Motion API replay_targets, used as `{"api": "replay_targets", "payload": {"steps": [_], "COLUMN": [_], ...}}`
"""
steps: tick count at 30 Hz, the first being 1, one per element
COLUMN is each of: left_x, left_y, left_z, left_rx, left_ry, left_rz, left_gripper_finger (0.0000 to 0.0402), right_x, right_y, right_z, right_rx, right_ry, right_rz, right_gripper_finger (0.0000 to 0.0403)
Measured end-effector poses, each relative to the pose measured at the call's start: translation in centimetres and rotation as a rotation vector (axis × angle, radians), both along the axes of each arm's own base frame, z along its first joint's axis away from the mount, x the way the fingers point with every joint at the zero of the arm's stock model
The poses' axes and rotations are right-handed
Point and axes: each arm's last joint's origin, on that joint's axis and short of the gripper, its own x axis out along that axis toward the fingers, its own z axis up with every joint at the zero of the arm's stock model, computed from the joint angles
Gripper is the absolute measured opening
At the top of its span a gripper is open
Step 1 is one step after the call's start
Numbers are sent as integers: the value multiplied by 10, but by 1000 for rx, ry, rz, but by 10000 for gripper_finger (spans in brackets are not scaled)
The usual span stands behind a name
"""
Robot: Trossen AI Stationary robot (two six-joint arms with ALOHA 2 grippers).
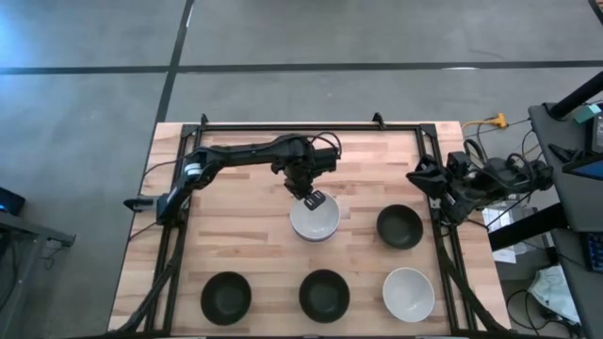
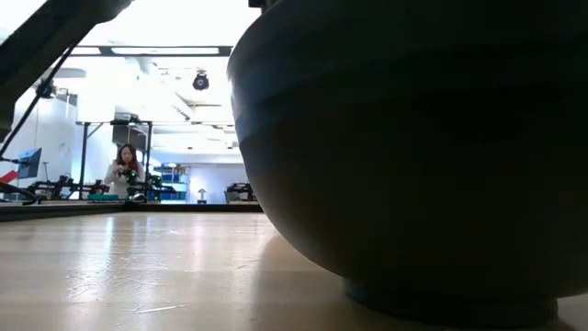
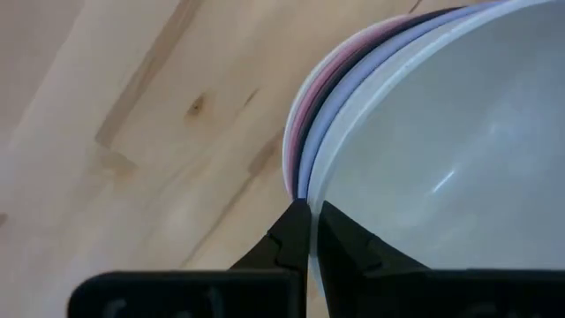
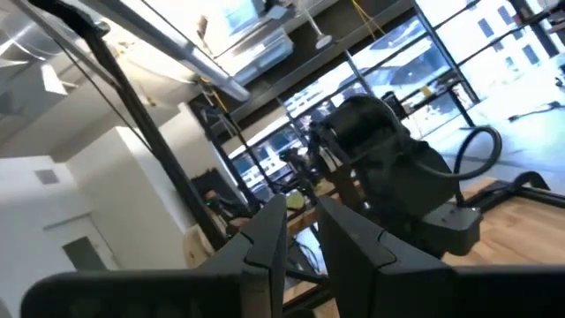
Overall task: Nest bowls inside each other
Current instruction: Stack the white bowl on the violet bowl
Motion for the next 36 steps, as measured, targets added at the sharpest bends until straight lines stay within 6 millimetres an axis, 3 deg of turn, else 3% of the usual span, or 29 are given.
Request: {"api": "replay_targets", "payload": {"steps": [11,21,28,32,36], "left_x": [3,3,2,5,9], "left_y": [1,2,3,4,3], "left_z": [-2,-1,15,26,27], "left_rx": [27,44,102,133,128], "left_ry": [-48,-65,-142,-242,-298], "left_rz": [-137,-218,-282,-284,-344], "left_gripper_finger": [11,104,151,144,87], "right_x": [14,31,40,44,47], "right_y": [4,10,13,14,15], "right_z": [0,-3,-4,-5,-6], "right_rx": [3,33,40,36,39], "right_ry": [14,45,42,55,54], "right_rz": [-23,-12,-11,-12,-20], "right_gripper_finger": [63,63,63,63,63]}}
